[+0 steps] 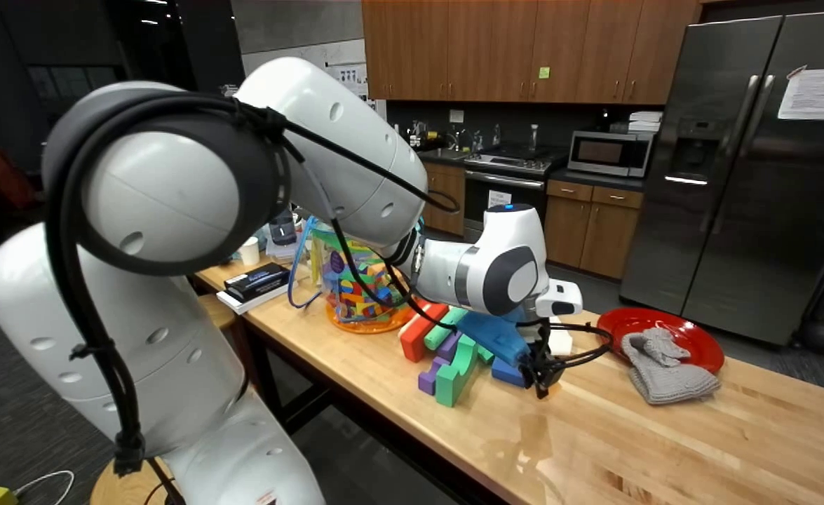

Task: Remove the yellow rectangle plush toy from the bag and put it on the countertop

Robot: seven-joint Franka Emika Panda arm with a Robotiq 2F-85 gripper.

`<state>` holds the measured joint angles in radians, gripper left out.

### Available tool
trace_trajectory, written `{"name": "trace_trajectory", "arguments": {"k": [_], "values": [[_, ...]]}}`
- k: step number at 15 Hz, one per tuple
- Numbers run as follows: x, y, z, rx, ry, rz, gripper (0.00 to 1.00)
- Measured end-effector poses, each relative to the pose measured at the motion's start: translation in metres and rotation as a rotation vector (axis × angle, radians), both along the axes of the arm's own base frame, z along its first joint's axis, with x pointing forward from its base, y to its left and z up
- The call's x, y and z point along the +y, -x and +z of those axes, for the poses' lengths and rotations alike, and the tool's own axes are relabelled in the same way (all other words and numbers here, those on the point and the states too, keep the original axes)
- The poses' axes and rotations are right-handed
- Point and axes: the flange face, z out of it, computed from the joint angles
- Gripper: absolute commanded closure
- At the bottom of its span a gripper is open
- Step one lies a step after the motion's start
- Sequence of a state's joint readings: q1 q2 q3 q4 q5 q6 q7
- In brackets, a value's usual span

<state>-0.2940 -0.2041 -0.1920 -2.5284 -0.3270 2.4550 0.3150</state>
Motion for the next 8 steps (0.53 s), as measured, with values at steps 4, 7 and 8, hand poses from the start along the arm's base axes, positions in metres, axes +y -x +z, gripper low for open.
{"name": "trace_trajectory", "arguments": {"k": [4, 7, 8], "values": [[-0.024, -0.005, -0.009, -0.002, 0.006, 0.008, 0.92], [-0.042, -0.012, -0.019, 0.007, 0.005, 0.015, 0.92], [-0.048, -0.014, -0.022, 0.011, 0.0, 0.016, 0.92]]}}
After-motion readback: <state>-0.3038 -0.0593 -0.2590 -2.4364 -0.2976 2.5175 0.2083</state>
